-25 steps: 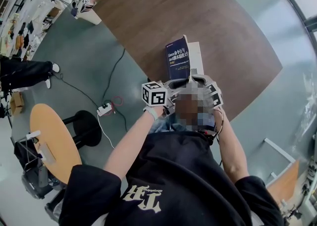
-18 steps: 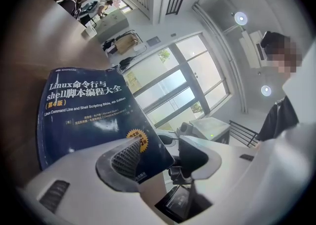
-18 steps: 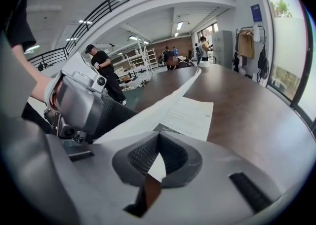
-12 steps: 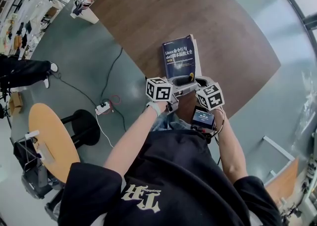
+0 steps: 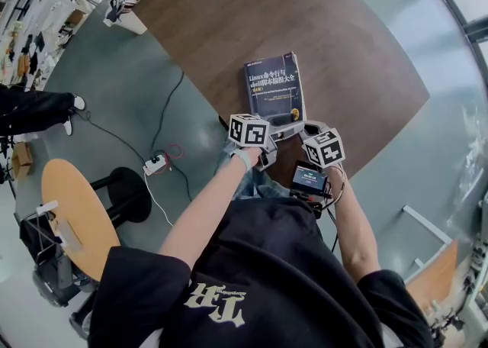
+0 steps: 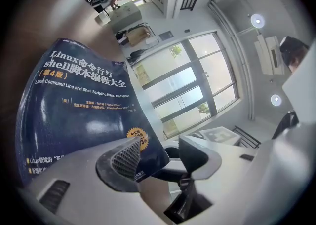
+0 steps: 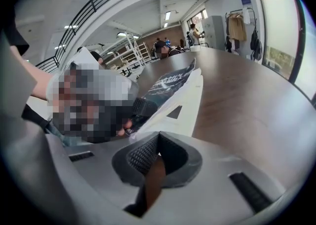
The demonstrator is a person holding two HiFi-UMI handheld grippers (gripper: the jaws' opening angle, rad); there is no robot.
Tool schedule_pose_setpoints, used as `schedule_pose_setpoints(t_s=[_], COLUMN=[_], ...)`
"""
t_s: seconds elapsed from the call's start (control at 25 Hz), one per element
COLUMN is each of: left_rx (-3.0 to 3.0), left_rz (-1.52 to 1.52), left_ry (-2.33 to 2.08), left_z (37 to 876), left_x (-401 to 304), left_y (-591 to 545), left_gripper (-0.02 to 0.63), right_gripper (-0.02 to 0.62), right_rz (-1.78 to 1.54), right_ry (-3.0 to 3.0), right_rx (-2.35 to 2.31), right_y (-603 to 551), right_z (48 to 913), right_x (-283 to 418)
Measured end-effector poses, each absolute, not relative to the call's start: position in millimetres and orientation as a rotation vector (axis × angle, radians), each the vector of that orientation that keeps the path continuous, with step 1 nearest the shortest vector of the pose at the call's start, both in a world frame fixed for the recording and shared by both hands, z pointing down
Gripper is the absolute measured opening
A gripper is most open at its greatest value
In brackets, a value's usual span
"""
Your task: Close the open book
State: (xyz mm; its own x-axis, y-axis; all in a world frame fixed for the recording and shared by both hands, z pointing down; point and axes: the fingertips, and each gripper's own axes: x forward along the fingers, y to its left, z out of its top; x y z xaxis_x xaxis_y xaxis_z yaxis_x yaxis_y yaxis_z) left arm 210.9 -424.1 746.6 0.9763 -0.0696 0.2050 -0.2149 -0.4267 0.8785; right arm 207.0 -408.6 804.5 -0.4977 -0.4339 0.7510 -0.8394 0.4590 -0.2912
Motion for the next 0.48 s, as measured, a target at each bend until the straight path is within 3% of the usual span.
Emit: schedule_pose_setpoints(t_s=[0.48], left_rx=[1.931], left_rz=[0.264], left_ry=[-0.293], left_z=[787], left_x=[214], left_y=[-424], left_gripper=[0.229], right_gripper=[-0.012], right_rz=[0.938], right_ry=[-2.001], right_rx=[1.104], right_y=[-400], right_z=[818], right_x=[242])
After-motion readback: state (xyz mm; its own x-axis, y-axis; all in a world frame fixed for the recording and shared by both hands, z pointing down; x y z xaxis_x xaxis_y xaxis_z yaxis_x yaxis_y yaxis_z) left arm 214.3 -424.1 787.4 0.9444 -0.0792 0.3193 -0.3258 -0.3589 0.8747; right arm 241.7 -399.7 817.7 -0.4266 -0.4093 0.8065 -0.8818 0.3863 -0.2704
